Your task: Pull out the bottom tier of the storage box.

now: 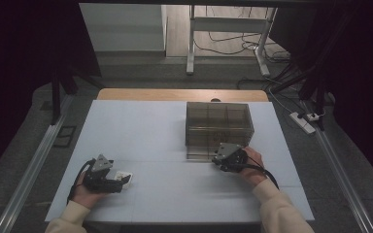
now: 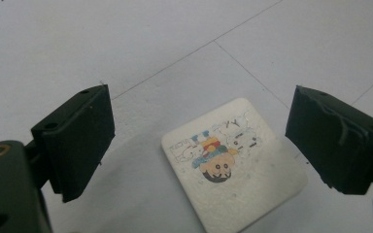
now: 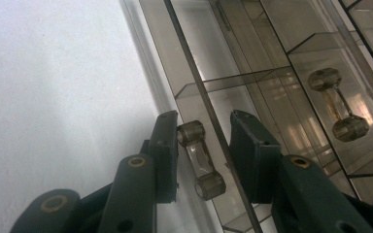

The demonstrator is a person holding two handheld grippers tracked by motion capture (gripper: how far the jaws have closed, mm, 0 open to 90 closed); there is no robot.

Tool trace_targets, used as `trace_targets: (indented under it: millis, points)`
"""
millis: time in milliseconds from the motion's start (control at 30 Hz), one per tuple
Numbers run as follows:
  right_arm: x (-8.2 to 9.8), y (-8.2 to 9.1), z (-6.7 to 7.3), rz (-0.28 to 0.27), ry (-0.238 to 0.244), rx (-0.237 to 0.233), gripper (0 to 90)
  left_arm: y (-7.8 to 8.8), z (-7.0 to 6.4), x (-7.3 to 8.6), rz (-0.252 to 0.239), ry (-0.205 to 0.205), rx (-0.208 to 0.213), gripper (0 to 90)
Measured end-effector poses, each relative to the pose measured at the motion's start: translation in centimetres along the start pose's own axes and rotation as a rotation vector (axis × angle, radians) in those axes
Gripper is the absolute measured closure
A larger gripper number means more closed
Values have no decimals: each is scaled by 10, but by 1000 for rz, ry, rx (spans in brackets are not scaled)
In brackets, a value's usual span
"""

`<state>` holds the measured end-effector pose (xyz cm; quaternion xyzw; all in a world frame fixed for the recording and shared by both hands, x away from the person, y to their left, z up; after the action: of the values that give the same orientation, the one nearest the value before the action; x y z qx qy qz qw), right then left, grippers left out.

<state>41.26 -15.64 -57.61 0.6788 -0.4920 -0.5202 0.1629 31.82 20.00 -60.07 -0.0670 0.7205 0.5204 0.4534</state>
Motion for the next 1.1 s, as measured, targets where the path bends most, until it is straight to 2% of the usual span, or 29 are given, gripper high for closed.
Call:
trace_targets:
  millis: [1100]
  points:
    - [1, 6, 16, -10, -5, -21, 646, 0, 0, 0, 3, -2, 1, 104]
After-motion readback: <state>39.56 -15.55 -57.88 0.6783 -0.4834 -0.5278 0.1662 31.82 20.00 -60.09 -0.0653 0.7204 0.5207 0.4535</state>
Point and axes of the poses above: each handheld gripper's, and its own axes: y roughly backward along the jaws, x roughly out of its underside, z roughly to its left, the point moved 9 cm from there along -y, roughly forward along the jaws, and after that the axes turned 2 degrees about x, right-handed, at the moved point
